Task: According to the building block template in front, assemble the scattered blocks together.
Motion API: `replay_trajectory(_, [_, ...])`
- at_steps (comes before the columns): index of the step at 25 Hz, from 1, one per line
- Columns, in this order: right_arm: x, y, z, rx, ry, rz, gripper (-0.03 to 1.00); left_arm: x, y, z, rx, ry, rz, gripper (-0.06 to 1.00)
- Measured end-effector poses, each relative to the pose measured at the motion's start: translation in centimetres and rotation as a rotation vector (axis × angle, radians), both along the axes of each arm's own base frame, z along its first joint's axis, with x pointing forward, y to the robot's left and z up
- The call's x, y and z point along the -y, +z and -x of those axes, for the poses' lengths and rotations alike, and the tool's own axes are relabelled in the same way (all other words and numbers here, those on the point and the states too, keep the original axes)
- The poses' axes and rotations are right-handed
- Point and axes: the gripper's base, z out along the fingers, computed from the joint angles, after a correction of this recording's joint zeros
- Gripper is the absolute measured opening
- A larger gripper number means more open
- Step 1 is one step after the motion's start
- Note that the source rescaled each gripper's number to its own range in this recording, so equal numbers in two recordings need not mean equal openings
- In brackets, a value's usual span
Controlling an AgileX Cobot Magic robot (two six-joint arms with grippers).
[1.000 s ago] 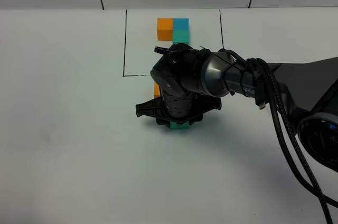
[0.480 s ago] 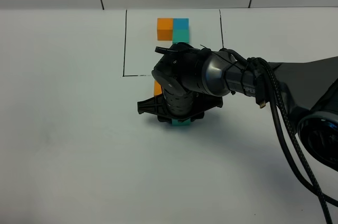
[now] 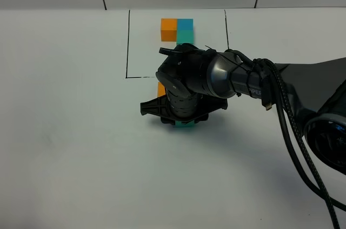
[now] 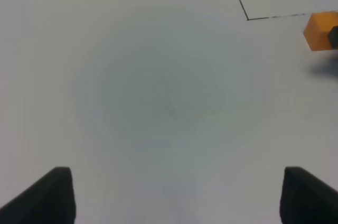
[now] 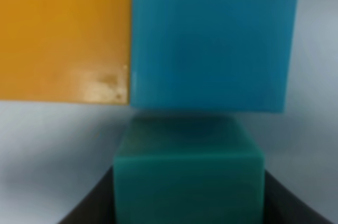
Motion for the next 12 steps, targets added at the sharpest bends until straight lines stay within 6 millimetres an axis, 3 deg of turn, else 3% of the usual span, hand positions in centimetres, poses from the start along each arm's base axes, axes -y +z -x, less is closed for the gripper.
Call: replay_trajectory(12, [-0.04, -0.04, -0.11, 0.012, 0.005, -0.002, 0.03, 0.0, 0.0, 0.0, 0.0, 0.0, 0.0, 0.76])
